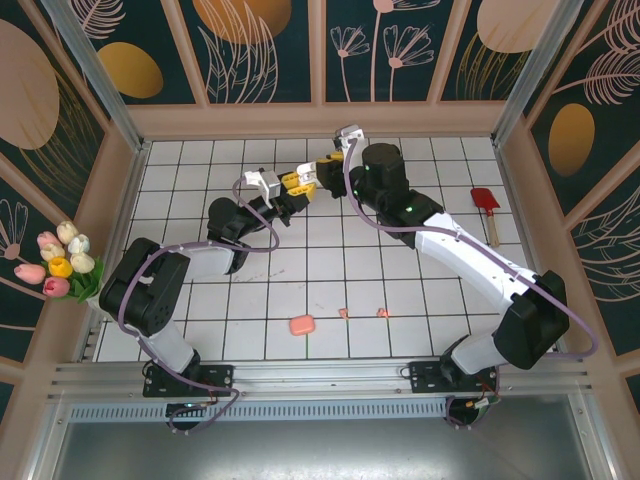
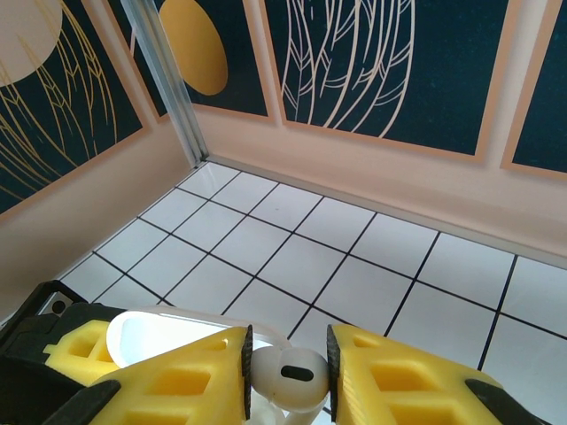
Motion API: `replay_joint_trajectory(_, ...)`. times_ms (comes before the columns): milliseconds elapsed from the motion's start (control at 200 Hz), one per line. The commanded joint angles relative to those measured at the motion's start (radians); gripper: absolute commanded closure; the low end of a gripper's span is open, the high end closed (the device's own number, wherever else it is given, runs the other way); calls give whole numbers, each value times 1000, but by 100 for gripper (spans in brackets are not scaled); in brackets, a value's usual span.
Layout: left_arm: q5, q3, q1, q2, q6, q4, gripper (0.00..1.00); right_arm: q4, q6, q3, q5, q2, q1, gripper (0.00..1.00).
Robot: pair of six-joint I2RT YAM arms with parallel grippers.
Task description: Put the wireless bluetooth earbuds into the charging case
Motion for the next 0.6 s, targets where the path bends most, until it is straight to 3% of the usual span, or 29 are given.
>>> replay_joint_trajectory(0, 7, 26, -6, 7, -20, 34, 100, 36, 16, 1, -11, 0, -5, 72)
replay_joint_trajectory(596, 9, 28, -5, 39, -24, 35, 100, 44, 25, 7, -11, -53, -4, 72)
